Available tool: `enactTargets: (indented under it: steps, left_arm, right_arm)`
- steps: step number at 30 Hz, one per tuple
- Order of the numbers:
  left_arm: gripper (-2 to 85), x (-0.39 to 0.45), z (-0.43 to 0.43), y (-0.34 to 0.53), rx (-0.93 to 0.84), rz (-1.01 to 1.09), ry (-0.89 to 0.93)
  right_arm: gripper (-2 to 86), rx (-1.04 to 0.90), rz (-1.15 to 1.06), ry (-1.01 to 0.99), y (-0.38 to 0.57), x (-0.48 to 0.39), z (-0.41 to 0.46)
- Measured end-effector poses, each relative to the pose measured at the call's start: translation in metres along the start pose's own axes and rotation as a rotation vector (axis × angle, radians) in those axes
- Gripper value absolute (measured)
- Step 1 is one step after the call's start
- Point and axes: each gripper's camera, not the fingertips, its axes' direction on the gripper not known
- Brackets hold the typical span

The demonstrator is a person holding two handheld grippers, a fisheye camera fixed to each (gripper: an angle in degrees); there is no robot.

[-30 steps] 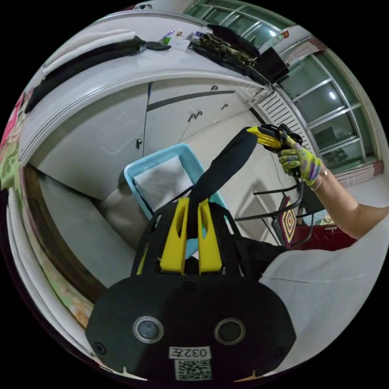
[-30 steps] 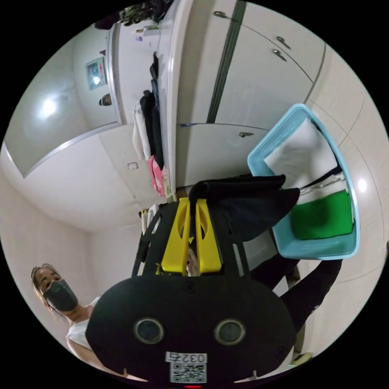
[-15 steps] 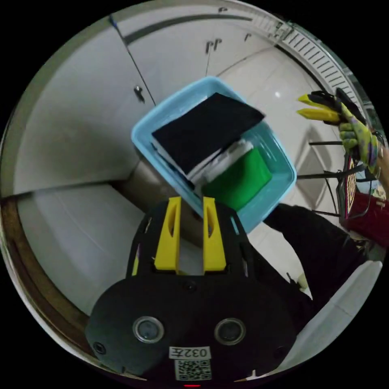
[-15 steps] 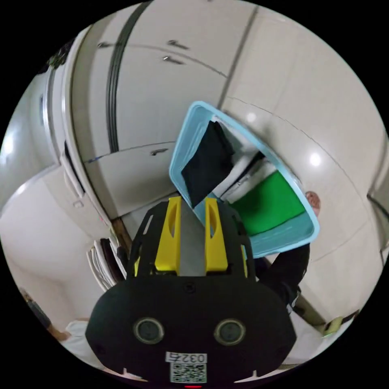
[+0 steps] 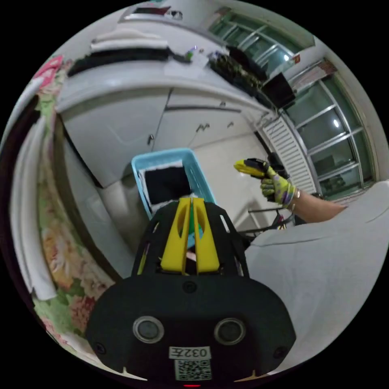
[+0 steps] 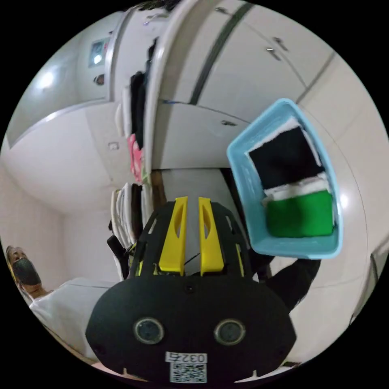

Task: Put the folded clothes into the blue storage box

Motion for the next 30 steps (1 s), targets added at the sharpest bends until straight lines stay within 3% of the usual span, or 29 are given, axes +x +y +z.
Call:
enactTargets:
  steps: [5,11,19,30]
  left_arm:
    - [-0.1,0.003,-0.111,0.055,0.38,-0.116,-0.083]
    - [1.8,-0.01,-0.19,0.163,0.65,-0.378,-0.219]
    - [0.9,-0.026,-0.19,0.236,0.66,-0.431,-0.077]
    - [0.5,-0.024,-0.146,0.284,0.709,-0.473,-0.019]
  right_arm:
    - [5.2,-0.202,-0.271,-0.136,-0.015,-0.097,0.064]
    - [6.4,-0.466,-0.464,-0.305,0.009,-0.205,0.169]
    - [8.8,-0.573,-0.566,-0.227,0.041,-0.291,0.271]
    - [8.7,-0.573,-0.459,-0.185,0.084,-0.273,0.313]
